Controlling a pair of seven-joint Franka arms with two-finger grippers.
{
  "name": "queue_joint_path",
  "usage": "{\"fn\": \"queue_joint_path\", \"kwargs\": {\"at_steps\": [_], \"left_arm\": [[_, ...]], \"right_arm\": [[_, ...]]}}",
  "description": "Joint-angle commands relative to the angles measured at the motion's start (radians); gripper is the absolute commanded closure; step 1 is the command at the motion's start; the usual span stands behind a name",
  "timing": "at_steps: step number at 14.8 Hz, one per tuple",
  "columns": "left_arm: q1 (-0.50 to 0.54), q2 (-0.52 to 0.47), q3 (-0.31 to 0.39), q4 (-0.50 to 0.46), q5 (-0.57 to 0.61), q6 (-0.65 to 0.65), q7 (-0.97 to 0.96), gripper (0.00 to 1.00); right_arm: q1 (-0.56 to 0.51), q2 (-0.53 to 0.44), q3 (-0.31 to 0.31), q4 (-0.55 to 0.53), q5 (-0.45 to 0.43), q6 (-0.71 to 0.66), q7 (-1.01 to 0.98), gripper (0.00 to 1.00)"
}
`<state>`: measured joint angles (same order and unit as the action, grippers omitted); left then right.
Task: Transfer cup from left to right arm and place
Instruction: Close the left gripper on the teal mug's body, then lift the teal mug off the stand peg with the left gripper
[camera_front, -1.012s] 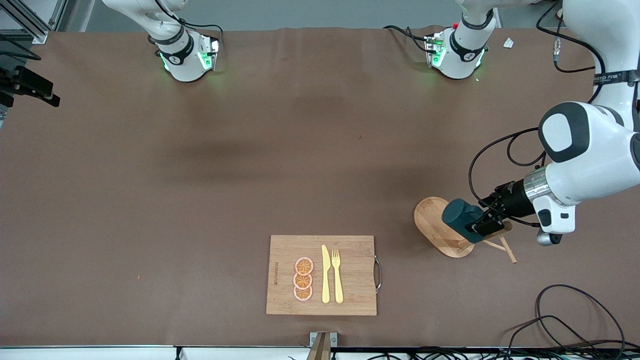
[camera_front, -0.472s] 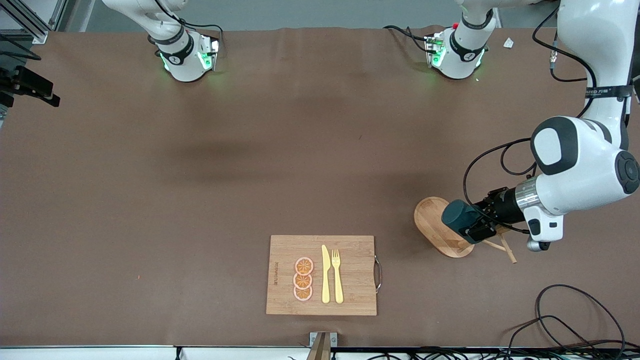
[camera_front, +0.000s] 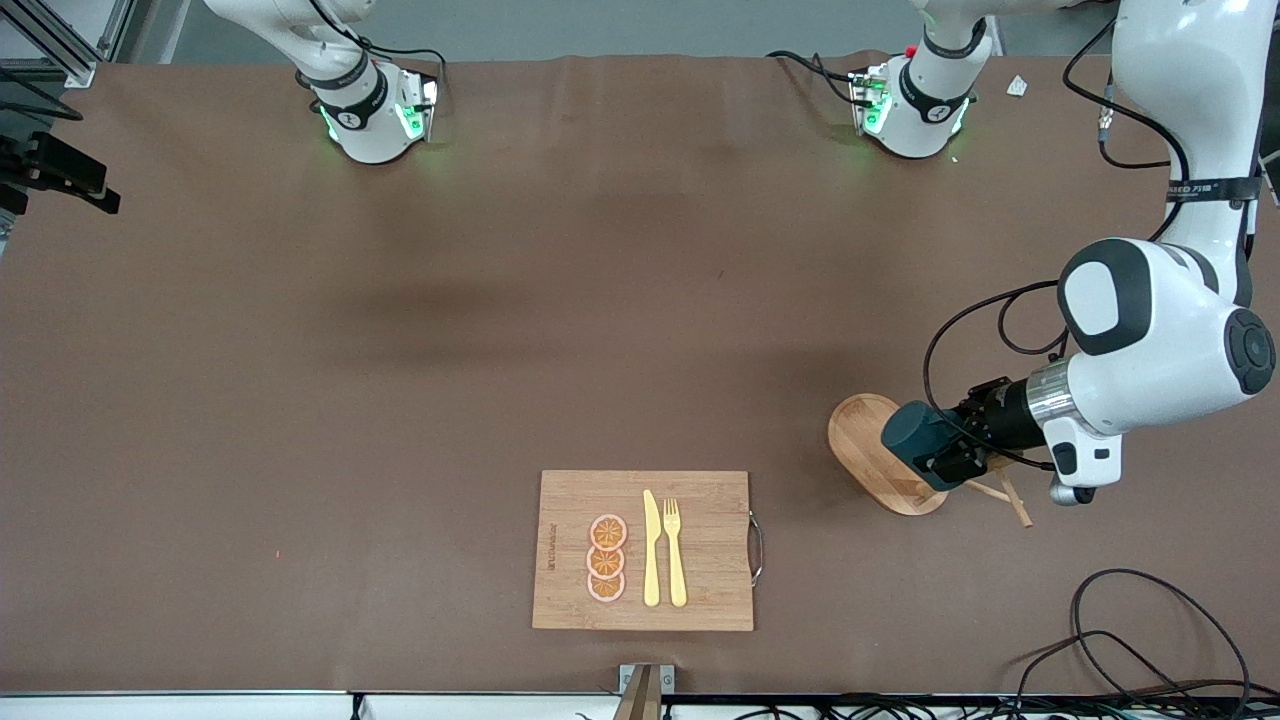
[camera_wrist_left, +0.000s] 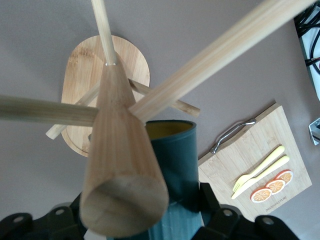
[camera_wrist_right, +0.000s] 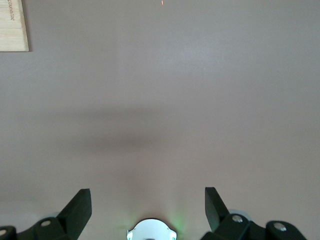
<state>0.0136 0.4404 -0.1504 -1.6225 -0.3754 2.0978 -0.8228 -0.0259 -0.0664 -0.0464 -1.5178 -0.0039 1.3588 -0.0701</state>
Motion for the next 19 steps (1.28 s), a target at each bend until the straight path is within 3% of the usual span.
{"fn": "queue_joint_path", "kwargs": {"at_steps": [1, 9, 13, 15, 19], "left_arm": [[-0.003, 0.0, 0.002, 0.013, -0.008, -0.013, -0.012, 0.41], [-0.009, -0.043, -0.006, 0.105, -0.002, -0.26, -0.154, 0.4], [-0.03, -0.055, -0.081, 0.116, 0.007, -0.259, -0.284, 0.41], [-0.104, -0.046, -0.087, 0.142, 0.013, -0.256, -0.323, 0.41], [-0.269, 0.012, -0.087, 0.191, 0.194, -0.191, -0.396, 0.41]], "right_arm": [[0.009, -0.029, 0.008, -0.028, 0.002, 0.006, 0.007, 0.0], [-0.011, -0.029, -0.001, -0.03, 0.004, 0.011, 0.006, 0.0], [-0.014, -0.029, -0.001, -0.03, 0.004, 0.017, 0.003, 0.0], [-0.022, -0.029, -0.003, -0.033, 0.011, 0.019, 0.004, 0.0], [-0.025, -0.029, -0.001, -0.033, 0.015, 0.019, 0.003, 0.0]]}}
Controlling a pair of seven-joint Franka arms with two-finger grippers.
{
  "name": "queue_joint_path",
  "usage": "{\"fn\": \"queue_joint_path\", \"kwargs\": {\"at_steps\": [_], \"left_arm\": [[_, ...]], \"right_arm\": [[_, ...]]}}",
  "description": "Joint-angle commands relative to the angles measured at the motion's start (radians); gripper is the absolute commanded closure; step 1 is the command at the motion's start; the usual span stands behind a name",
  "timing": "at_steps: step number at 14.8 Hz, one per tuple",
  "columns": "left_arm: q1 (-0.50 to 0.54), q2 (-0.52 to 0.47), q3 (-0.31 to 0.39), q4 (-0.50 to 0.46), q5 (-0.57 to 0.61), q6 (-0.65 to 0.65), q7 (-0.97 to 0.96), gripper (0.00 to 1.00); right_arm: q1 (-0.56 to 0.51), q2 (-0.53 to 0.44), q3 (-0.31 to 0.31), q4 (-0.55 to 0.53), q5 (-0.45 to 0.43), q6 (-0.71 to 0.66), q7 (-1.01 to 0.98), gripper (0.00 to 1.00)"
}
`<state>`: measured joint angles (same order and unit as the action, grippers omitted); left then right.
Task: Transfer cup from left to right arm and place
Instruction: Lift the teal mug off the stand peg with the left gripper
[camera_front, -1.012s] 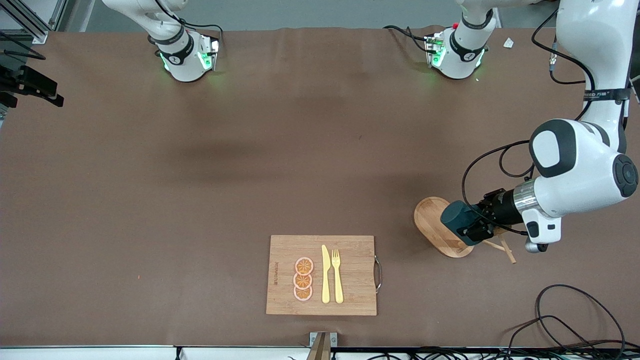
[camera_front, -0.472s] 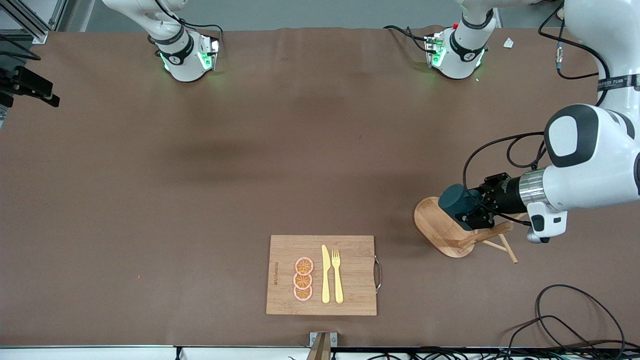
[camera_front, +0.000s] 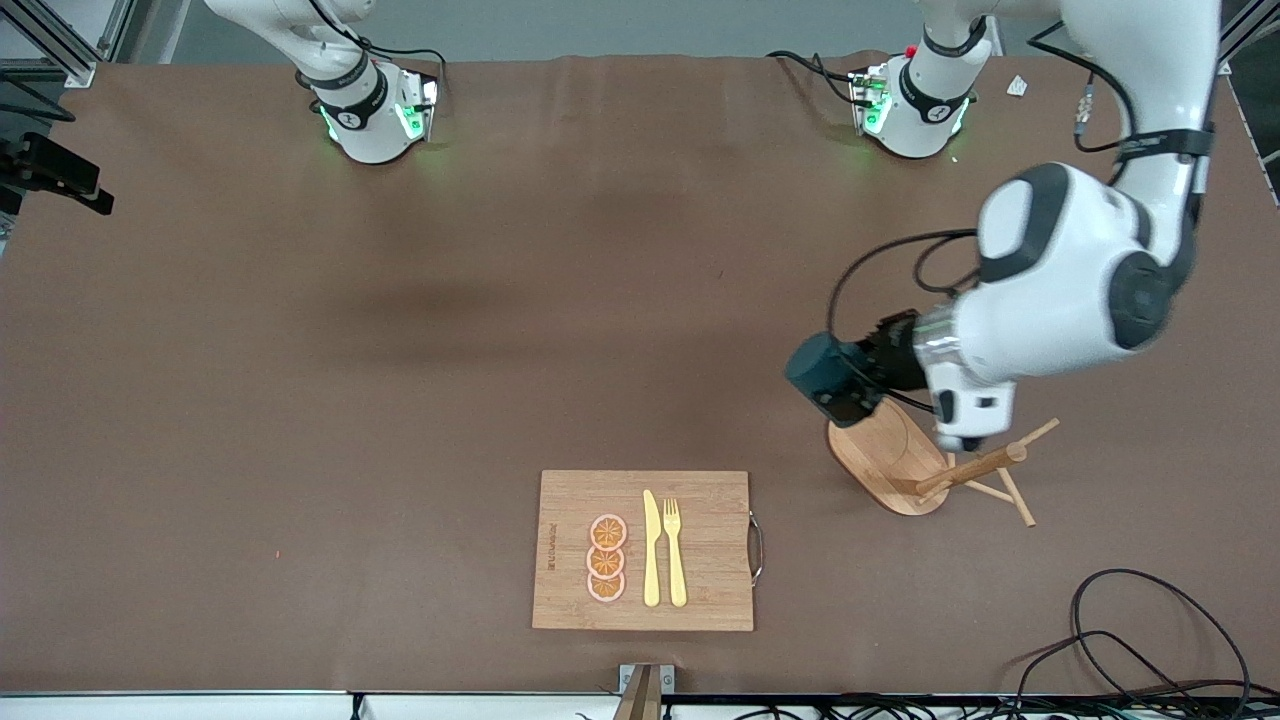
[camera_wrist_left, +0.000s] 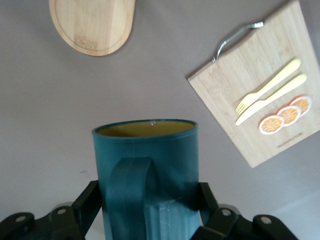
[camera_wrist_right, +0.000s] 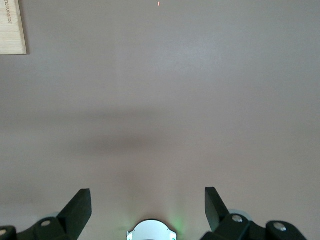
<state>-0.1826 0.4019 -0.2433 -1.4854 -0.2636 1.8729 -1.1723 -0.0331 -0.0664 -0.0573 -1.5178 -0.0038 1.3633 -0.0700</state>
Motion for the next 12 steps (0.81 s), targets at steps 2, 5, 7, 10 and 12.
{"fn": "queue_joint_path", "kwargs": {"at_steps": [2, 5, 7, 10, 12], "left_arm": [[-0.162, 0.093, 0.01, 0.074, 0.17, 0.107, -0.078, 0.41], [-0.293, 0.149, 0.015, 0.077, 0.354, 0.23, -0.139, 0.41], [-0.363, 0.181, 0.016, 0.076, 0.459, 0.308, -0.164, 0.41], [-0.445, 0.234, 0.018, 0.08, 0.666, 0.359, -0.233, 0.41], [-0.489, 0.27, 0.018, 0.082, 0.78, 0.405, -0.288, 0.41]], "right_arm": [[-0.016, -0.029, 0.01, -0.033, 0.015, 0.016, 0.003, 0.0], [-0.014, -0.029, 0.011, -0.035, 0.015, 0.029, 0.003, 0.0], [-0.011, -0.03, 0.013, -0.035, 0.015, 0.031, 0.006, 0.0], [-0.013, -0.03, 0.013, -0.035, 0.025, 0.033, 0.007, 0.0], [-0.014, -0.03, 0.013, -0.036, 0.036, 0.026, 0.007, 0.0]]}}
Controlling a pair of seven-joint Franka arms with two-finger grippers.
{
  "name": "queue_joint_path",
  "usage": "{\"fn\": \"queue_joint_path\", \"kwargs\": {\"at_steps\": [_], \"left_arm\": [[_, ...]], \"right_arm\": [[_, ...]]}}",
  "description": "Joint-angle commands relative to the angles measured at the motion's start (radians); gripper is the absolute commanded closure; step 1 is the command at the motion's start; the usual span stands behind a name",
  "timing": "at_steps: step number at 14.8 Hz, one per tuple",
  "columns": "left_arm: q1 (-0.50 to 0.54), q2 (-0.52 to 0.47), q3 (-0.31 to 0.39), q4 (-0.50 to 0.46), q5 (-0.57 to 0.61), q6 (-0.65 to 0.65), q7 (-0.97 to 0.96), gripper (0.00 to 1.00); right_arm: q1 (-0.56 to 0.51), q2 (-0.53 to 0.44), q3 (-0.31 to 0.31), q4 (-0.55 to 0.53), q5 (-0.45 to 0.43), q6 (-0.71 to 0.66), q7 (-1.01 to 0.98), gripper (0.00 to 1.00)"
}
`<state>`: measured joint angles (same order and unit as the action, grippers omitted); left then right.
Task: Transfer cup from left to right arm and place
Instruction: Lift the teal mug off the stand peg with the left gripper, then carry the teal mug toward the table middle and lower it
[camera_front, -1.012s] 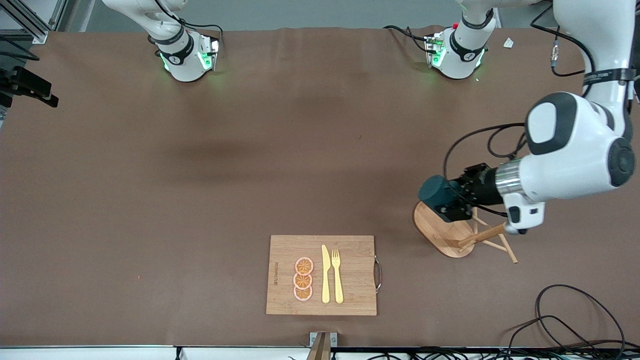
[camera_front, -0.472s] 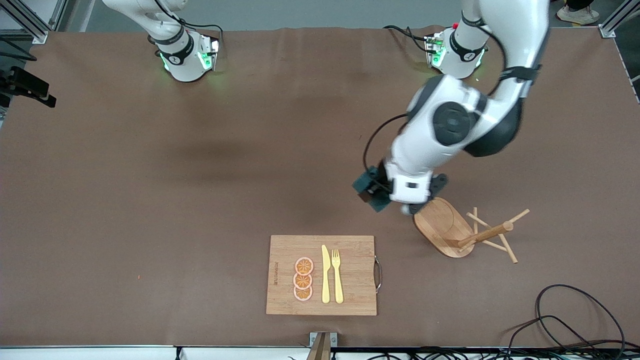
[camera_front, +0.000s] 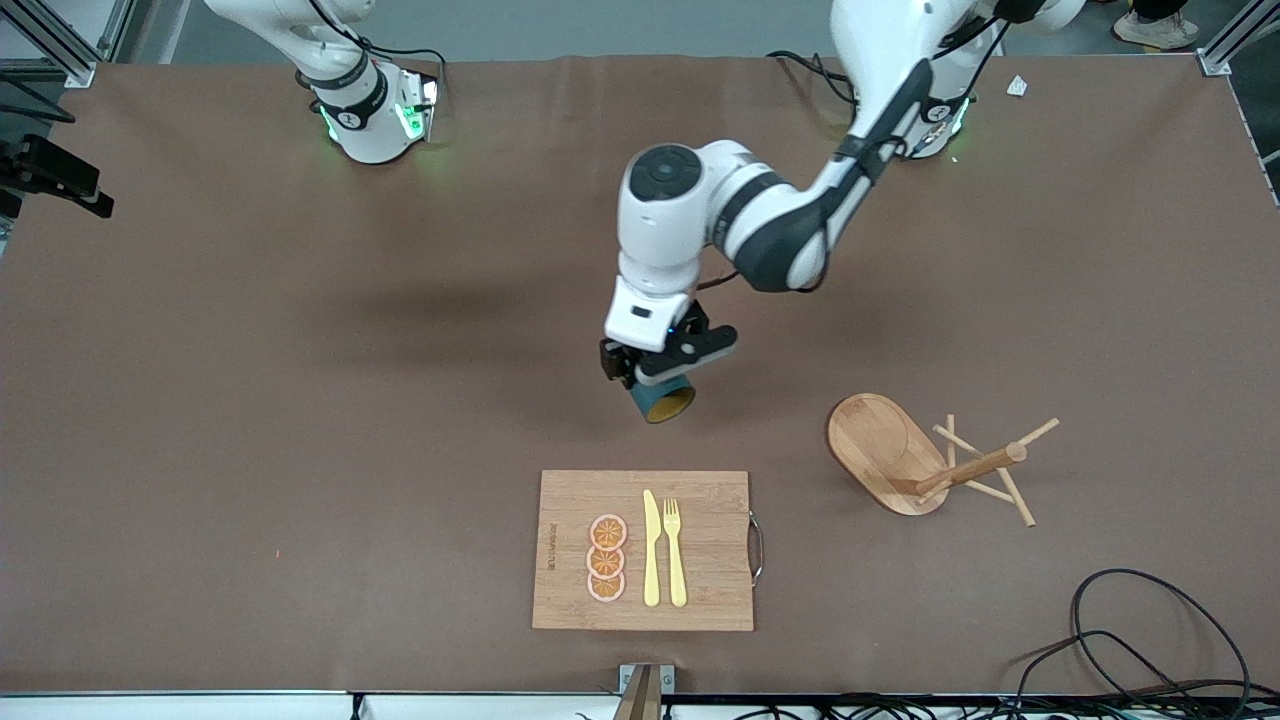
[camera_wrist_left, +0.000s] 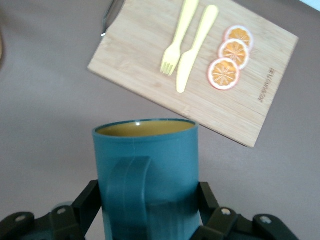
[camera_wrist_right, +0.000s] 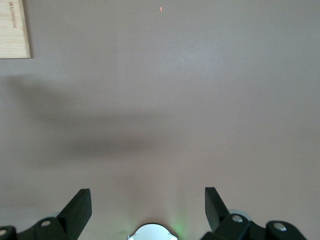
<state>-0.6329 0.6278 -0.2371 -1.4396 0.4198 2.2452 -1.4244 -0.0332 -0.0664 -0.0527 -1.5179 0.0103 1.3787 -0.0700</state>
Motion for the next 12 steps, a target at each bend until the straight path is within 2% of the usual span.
{"fn": "queue_joint_path", "kwargs": {"at_steps": [1, 6, 8, 12], "left_arm": [[-0.068, 0.058, 0.015, 0.036, 0.153, 0.054, -0.065, 0.41], [-0.189, 0.09, 0.03, 0.025, 0.615, 0.047, -0.371, 0.41], [-0.232, 0.125, 0.03, 0.024, 0.796, 0.001, -0.483, 0.41], [-0.306, 0.193, 0.03, 0.025, 1.008, -0.067, -0.533, 0.41]], "right_arm": [[-0.014, -0.03, 0.008, -0.036, 0.022, 0.01, 0.007, 0.0], [-0.014, -0.03, 0.007, -0.036, 0.02, 0.006, 0.003, 0.0], [-0.017, -0.029, 0.007, -0.036, 0.011, 0.01, -0.004, 0.0], [-0.017, -0.029, 0.007, -0.035, 0.008, 0.003, -0.005, 0.0]]}}
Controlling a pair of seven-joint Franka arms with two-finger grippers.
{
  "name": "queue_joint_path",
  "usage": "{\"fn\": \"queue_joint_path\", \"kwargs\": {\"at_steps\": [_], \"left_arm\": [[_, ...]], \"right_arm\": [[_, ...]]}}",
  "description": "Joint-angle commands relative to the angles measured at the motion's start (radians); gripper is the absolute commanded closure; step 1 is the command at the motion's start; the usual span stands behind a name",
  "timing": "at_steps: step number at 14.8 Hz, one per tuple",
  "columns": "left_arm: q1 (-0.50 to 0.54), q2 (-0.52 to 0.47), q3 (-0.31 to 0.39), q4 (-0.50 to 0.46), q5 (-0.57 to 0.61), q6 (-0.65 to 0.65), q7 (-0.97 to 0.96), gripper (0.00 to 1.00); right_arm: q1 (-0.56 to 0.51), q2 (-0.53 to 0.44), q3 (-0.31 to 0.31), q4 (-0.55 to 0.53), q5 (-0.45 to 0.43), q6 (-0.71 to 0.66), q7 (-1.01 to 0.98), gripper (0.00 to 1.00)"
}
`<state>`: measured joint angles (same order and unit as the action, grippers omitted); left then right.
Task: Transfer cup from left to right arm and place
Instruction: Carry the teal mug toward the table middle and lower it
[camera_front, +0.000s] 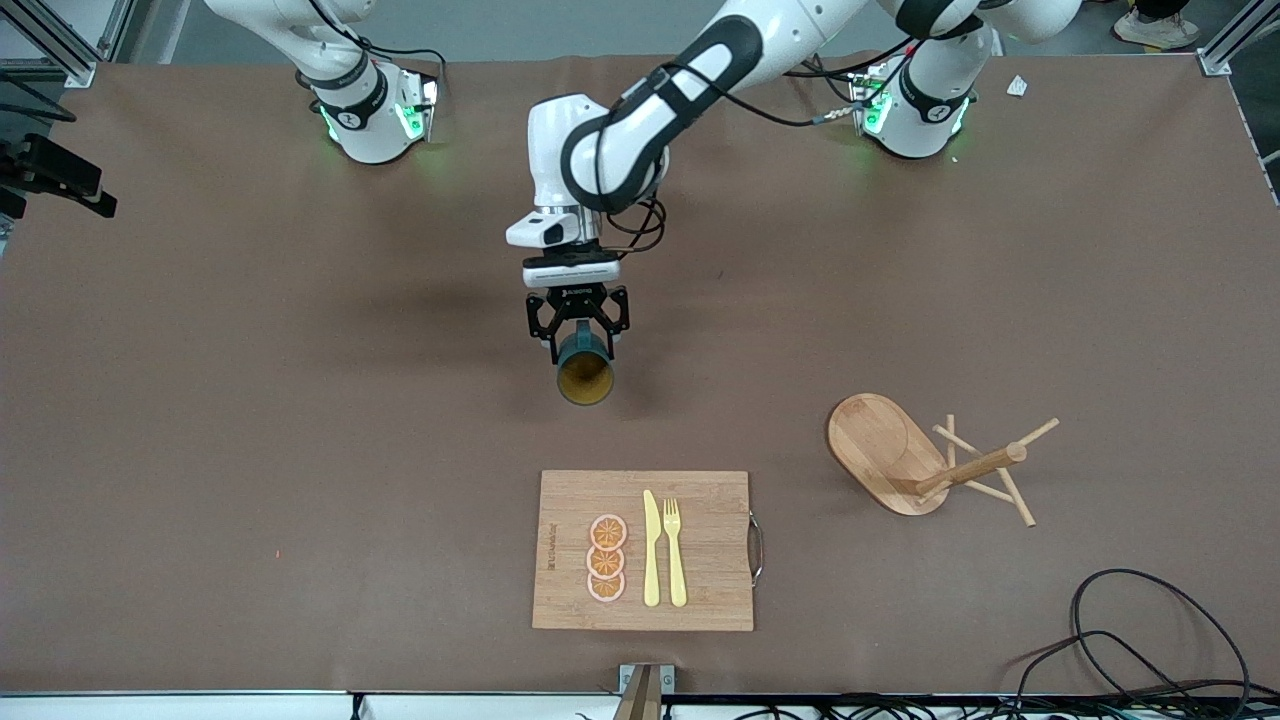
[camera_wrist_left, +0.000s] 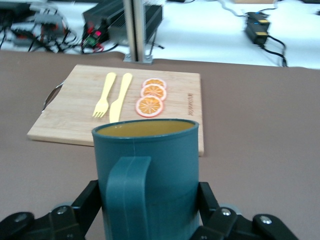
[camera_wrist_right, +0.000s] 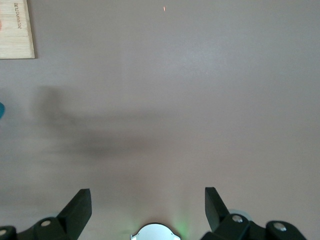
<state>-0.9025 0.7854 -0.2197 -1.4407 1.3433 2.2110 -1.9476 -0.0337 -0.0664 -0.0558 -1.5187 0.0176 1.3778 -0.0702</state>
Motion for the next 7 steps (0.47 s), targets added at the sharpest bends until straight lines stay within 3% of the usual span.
{"fn": "queue_joint_path", "kwargs": {"at_steps": [1, 7], "left_arm": [[-0.064, 0.055, 0.013, 0.026, 0.115, -0.059, -0.022, 0.41], [-0.115, 0.196, 0.013, 0.031, 0.494, -0.203, -0.311, 0.42]], "right_arm": [[-0.017, -0.029, 0.01, -0.029, 0.001, -0.003, -0.003, 0.0], [-0.026, 0.014, 0.008, -0.015, 0.012, 0.0, -0.003, 0.0]]}}
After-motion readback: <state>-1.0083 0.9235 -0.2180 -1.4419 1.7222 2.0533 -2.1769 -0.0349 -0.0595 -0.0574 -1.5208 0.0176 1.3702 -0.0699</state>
